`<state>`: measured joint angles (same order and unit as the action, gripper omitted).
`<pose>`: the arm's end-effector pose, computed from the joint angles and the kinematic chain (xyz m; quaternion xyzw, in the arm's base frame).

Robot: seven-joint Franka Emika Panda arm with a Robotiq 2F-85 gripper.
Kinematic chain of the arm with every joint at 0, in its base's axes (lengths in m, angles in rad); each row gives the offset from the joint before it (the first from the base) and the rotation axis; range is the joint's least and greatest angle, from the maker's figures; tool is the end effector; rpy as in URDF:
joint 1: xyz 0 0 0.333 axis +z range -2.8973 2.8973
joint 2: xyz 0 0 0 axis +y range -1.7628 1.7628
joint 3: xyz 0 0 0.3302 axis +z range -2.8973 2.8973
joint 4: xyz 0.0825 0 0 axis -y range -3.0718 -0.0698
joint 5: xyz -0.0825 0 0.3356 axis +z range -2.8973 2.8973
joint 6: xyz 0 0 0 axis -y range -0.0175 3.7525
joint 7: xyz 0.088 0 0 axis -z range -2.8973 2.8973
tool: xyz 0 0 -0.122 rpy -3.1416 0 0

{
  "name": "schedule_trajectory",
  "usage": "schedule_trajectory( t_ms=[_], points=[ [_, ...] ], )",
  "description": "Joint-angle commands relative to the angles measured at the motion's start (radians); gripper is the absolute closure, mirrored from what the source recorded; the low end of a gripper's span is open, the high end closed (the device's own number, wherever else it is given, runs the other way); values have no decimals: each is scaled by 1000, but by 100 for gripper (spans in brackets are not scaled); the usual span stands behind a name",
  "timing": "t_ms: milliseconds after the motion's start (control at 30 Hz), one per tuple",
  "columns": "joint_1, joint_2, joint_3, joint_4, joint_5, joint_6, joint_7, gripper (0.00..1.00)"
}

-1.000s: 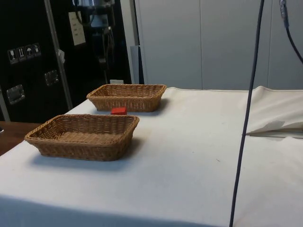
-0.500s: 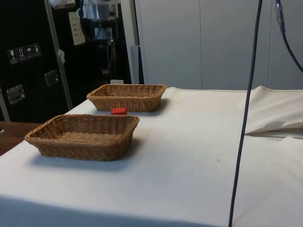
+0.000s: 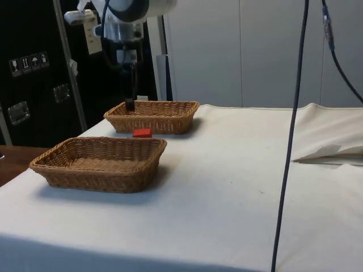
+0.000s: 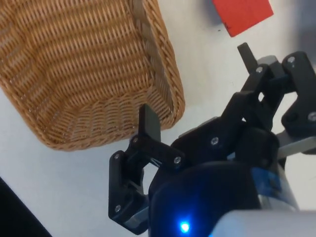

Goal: Pick up the red cube and place it into the right basket.

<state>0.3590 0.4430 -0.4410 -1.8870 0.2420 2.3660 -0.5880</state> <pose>0.6093 -0.0222 0.3286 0.9806 0.1911 0.0407 0.0174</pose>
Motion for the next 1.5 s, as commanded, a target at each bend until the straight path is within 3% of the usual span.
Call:
schedule_trajectory(
  t_ms=[0, 100, 133, 233, 433, 467, 500, 633, 767, 800, 833, 1000, 1033, 1067, 1133, 1367, 1400, 1433, 1467],
  points=[
    [-6, 4, 8, -4, 15, 20, -19, 0],
    [-8, 15, 8, -6, 25, 32, -37, 0],
    [-1, 15, 0, -2, 12, 17, -24, 0],
    [-16, 30, 9, -5, 33, 42, -58, 0],
    [-31, 62, 4, 7, 68, 49, -112, 0],
    [-18, 50, -3, 0, 50, 40, -89, 0],
    [-31, 62, 4, 7, 68, 49, -112, 0],
    [-43, 85, 1, 20, 90, 50, -145, 0],
    [-47, 101, -3, 29, 107, 52, -167, 0],
    [-40, 101, -12, 28, 100, 47, -161, 0],
    [-50, 110, -4, 34, 114, 53, -177, 0],
    [-55, 129, -5, 42, 121, 59, -190, 0],
    [-55, 132, -5, 43, 121, 60, -192, 0],
    [-47, 128, -13, 40, 110, 50, -181, 0],
    [-60, 142, -5, 45, 124, 66, -200, 0],
    [-68, 172, -5, 56, 137, 82, -226, 0],
    [-60, 168, -14, 52, 128, 72, -215, 0],
    [-69, 177, -5, 59, 138, 83, -228, 0],
    [-70, 181, -5, 61, 139, 84, -230, 0]
  ],
)
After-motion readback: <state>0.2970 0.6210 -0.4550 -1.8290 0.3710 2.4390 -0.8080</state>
